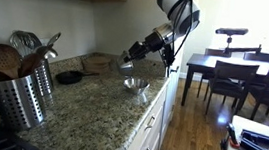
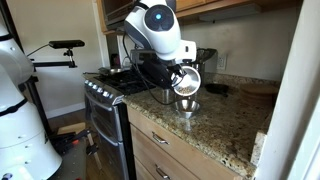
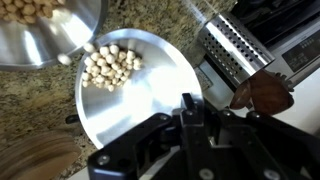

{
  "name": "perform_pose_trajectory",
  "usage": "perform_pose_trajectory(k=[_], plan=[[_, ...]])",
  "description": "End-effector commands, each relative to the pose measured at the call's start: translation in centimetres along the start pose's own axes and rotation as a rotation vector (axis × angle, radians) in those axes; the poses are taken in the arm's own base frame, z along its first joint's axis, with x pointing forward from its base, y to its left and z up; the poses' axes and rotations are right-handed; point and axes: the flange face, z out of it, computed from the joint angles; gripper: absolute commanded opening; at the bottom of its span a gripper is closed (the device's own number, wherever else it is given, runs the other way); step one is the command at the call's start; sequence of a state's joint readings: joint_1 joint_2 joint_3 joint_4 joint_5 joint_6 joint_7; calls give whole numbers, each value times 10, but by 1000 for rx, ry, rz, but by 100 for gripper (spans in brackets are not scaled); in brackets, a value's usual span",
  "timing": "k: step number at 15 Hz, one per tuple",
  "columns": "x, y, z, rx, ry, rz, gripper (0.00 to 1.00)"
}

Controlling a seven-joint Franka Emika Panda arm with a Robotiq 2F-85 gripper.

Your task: Pick up the silver bowl and pour its contents in the other silver bowl.

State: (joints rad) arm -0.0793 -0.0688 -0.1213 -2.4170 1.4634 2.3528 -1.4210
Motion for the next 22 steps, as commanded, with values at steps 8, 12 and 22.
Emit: perform_pose_trajectory(k=[8, 12, 22], plan=[[-13, 2, -24, 77, 93, -6, 7], [-14, 3, -26, 95, 116, -2, 7], [-26, 7, -28, 117, 155, 18, 7]])
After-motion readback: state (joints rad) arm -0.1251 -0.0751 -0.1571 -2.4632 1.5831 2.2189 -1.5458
